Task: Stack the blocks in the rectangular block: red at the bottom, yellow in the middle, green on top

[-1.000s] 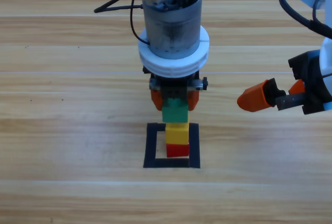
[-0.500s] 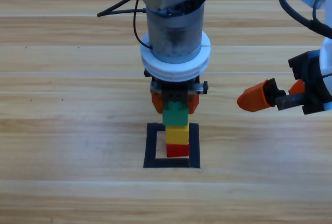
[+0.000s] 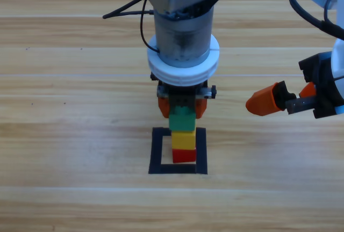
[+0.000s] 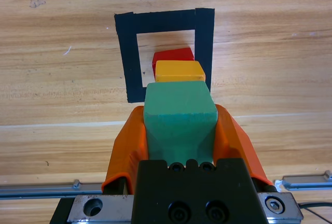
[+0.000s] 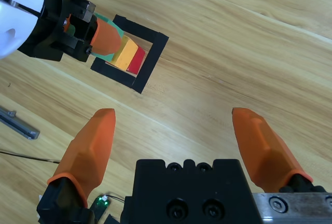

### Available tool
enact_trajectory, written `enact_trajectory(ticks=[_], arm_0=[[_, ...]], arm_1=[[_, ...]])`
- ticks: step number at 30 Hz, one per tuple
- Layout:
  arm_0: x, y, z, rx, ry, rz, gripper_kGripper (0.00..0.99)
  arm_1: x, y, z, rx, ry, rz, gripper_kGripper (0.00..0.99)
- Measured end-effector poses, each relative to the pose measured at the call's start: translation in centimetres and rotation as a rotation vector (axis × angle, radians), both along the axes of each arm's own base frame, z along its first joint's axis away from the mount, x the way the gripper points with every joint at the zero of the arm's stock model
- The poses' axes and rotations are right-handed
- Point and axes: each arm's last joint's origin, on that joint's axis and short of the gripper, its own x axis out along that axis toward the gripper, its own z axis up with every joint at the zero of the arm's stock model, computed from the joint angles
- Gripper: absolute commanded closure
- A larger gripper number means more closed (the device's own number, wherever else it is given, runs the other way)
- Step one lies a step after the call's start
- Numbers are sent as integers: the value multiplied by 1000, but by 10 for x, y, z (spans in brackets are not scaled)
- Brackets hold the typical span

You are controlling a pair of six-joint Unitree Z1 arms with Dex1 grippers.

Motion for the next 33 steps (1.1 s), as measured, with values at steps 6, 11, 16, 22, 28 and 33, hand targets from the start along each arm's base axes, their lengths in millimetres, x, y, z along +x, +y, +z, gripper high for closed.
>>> enact_trajectory(ticks=[6, 11, 16, 22, 28, 33], arm_0=[[-1, -1, 0, 0, -1, -2, 990], [-1, -1, 0, 1, -1, -4, 990], [0, -2, -1, 0, -4, -3, 990], [2, -6, -2, -6, -8, -2, 990], [2, -6, -4, -2, -8, -2, 990], [2, -6, -4, -1, -9, -2, 990]], arm_1=[[0, 0, 0, 0, 0, 0, 0], [0, 0, 0, 0, 0, 0, 0], [0, 0, 0, 0, 0, 0, 0], [0, 0, 0, 0, 0, 0, 0], [0, 0, 0, 0, 0, 0, 0], [0, 0, 0, 0, 0, 0, 0]])
